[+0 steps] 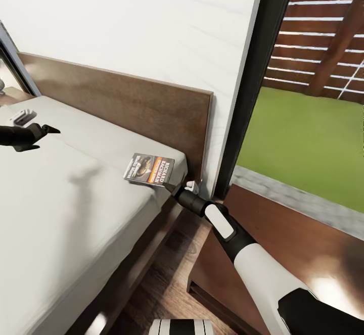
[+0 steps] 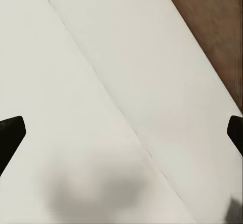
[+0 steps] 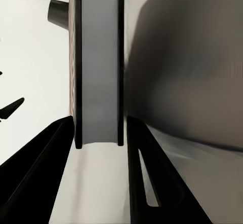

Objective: In the bedroom, move the book from the bed onto either nightstand, and place the two sandals side by side next to the bed.

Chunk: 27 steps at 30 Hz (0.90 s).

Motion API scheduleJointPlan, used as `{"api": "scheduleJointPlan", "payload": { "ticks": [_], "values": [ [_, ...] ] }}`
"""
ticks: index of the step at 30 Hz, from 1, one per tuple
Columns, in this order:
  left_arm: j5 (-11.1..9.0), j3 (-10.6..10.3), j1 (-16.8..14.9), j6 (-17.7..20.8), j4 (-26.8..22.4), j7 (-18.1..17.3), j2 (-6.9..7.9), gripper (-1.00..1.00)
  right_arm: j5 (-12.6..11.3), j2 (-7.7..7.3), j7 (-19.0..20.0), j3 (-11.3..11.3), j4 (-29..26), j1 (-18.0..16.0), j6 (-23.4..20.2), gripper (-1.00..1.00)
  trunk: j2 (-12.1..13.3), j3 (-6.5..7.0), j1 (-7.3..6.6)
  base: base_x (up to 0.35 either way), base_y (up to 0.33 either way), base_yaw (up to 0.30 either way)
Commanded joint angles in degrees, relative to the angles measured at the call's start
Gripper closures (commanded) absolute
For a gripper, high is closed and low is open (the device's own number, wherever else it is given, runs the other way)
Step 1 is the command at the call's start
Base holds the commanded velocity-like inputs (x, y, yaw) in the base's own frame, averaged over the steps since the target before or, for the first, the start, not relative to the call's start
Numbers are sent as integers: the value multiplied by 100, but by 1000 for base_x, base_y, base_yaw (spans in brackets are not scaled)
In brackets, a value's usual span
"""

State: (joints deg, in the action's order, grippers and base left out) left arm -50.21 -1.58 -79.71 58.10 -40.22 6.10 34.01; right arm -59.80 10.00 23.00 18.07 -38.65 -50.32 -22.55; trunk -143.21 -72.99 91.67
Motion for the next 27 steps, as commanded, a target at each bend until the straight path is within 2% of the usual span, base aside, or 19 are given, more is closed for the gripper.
{"api": "scheduleJointPlan", "payload": {
  "ticks": [1, 15, 27],
  "values": [
    [-60, -17, -2, 12, -8, 51, 10, -100, -33, 0, 2, 4, 5, -4, -22, 100, 39, 14, -23, 0, 0, 0],
    [-59, -36, 2, 23, 2, 32, 18, -100, -40, 0, 10, 4, 1, -3, -23, 100, 600, 265, -330, 0, 0, 0],
    [-63, -242, 16, 26, 408, 18, 30, -100, -48, 0, 12, 4, -2, 2, -36, 100, 1082, 481, -594, 0, 0, 0]
  ]
}}
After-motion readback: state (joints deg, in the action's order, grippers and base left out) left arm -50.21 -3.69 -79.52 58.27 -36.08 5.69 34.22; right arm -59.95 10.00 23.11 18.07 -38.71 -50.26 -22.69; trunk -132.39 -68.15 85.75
